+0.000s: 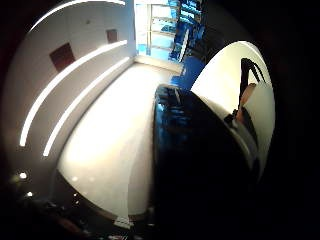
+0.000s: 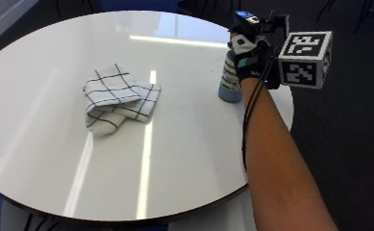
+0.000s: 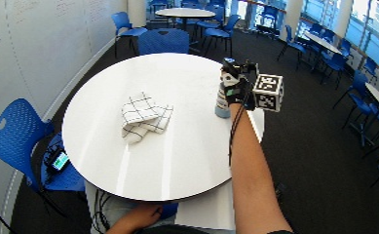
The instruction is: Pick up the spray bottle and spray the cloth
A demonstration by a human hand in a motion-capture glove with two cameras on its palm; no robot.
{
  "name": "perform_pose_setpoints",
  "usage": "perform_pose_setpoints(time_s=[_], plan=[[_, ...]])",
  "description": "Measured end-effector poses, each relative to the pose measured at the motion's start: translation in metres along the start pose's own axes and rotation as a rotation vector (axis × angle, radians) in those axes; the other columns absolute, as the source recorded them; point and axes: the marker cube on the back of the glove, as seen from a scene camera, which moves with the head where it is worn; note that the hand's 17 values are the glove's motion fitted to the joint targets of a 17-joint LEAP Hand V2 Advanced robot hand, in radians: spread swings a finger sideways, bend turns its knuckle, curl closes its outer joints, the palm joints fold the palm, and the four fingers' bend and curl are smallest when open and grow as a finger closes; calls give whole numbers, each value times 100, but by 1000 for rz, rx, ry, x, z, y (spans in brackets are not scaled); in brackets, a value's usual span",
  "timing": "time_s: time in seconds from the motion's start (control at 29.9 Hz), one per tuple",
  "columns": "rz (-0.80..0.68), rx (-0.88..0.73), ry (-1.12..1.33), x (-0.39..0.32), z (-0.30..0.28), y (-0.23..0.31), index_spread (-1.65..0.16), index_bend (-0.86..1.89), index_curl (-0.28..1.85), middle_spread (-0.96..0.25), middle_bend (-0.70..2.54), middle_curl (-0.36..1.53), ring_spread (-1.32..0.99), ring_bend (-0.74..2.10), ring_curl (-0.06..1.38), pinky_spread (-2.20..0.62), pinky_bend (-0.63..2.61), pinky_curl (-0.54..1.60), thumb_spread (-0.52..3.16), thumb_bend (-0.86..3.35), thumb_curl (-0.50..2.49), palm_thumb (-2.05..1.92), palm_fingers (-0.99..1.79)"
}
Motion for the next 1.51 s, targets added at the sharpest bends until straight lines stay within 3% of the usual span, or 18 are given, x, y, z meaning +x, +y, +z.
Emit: perform_pose_setpoints(time_s=[0.47,1.24,1.37,1.51], plan=[[8,8,-5,3,2,3,-29,30,54,-21,46,49,-18,52,44,-14,37,34,45,-3,70,93,132],[144,-83,25,101,-17,69,-29,30,56,-20,47,49,-18,52,44,-15,38,37,43,-3,74,92,132],[173,-96,6,92,-25,74,-29,30,56,-19,50,49,-18,52,44,-14,37,37,44,-3,75,92,133],[164,-234,30,55,-23,70,-29,29,56,-19,51,50,-18,52,44,-13,37,37,44,-3,76,92,133]])
